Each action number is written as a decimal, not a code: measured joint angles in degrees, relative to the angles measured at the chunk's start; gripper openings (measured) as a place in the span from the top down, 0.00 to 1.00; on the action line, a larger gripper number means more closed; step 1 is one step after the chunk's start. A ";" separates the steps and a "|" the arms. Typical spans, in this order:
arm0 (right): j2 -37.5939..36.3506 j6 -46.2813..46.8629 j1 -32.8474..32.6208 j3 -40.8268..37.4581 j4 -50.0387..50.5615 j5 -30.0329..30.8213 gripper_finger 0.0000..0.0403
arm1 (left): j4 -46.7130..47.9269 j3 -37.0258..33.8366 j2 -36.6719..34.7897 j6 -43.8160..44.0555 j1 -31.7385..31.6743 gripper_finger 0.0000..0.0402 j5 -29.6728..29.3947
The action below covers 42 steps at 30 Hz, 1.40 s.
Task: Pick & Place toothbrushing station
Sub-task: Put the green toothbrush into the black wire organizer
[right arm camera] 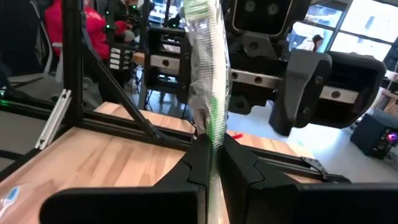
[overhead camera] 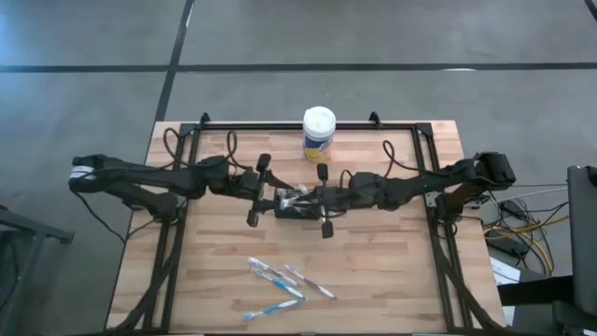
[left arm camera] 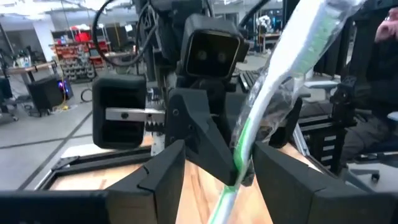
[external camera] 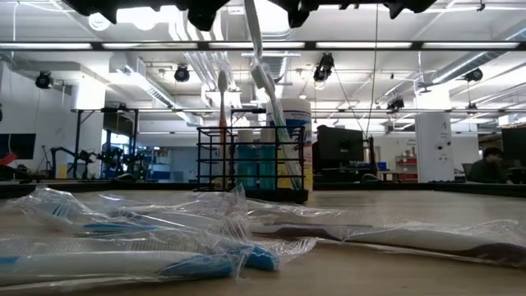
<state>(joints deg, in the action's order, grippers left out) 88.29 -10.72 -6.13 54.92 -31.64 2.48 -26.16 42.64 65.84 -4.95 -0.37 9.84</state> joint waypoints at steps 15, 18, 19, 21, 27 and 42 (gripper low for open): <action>-0.24 -0.18 0.30 0.15 -0.26 0.06 0.97 | -3.02 1.28 3.35 -0.11 0.09 0.54 0.10; -0.15 -0.26 0.37 0.15 -0.48 0.13 0.97 | -3.22 1.28 3.33 -0.42 0.07 0.58 0.05; -0.17 -0.26 0.41 0.15 -0.46 0.15 0.97 | -3.22 1.28 3.33 -0.44 0.07 0.61 0.05; -0.20 -0.24 0.45 0.15 -0.46 0.24 0.97 | -3.23 1.28 3.33 -0.45 0.11 0.68 0.07; -0.42 0.46 0.61 0.15 -0.07 -0.89 0.94 | -3.28 1.28 3.27 -1.76 0.11 0.94 2.68; -15.30 3.08 0.89 -4.23 8.02 -5.58 0.60 | 12.00 1.21 -11.43 -2.62 0.20 0.94 1.45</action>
<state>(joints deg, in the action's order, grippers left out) 72.99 -7.65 -5.23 50.69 -23.61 -3.10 -14.16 43.85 54.41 -7.57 -0.16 11.29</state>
